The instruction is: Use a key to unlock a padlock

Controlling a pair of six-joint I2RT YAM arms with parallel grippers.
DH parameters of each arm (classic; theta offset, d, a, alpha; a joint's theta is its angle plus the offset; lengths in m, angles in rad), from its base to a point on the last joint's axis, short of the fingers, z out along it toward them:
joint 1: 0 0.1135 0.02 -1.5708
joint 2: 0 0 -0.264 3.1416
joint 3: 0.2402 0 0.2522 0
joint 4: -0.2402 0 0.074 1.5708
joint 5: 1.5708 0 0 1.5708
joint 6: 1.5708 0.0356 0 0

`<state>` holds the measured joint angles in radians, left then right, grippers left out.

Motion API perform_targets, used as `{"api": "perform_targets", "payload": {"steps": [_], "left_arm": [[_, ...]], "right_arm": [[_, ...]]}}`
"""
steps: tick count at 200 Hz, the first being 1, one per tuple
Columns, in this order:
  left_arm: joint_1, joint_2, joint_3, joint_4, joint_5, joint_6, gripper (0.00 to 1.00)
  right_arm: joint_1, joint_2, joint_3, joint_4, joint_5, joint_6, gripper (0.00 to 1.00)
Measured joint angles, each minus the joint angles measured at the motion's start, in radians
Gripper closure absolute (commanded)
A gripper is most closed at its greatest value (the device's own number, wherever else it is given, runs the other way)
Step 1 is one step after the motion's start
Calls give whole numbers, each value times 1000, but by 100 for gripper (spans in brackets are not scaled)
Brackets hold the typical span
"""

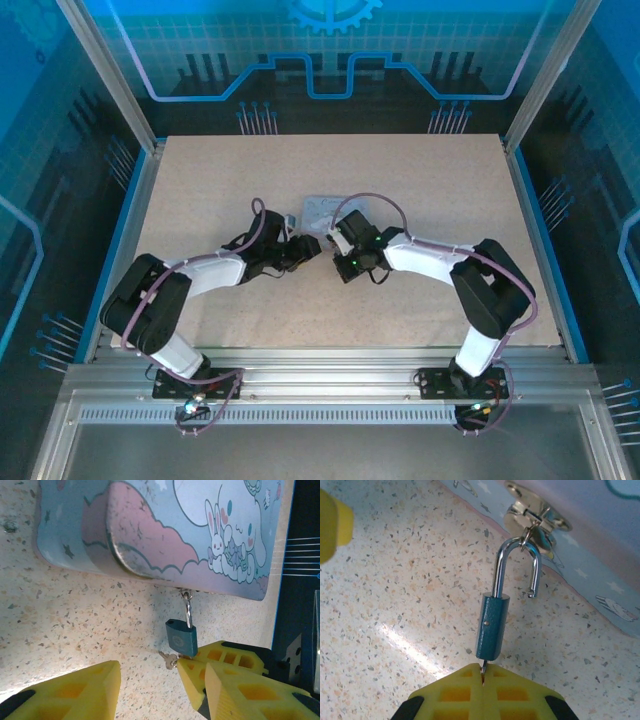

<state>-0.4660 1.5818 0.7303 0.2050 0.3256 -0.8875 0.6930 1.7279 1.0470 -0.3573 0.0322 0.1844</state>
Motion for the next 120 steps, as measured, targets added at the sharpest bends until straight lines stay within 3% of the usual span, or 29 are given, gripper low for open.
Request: {"api": "perform_targets", "payload": {"steps": [120], "left_arm": [[18,-20,-14,-2,1,5,51]], "right_arm": [[-40,26,82,-103,-68,-134,100]]}}
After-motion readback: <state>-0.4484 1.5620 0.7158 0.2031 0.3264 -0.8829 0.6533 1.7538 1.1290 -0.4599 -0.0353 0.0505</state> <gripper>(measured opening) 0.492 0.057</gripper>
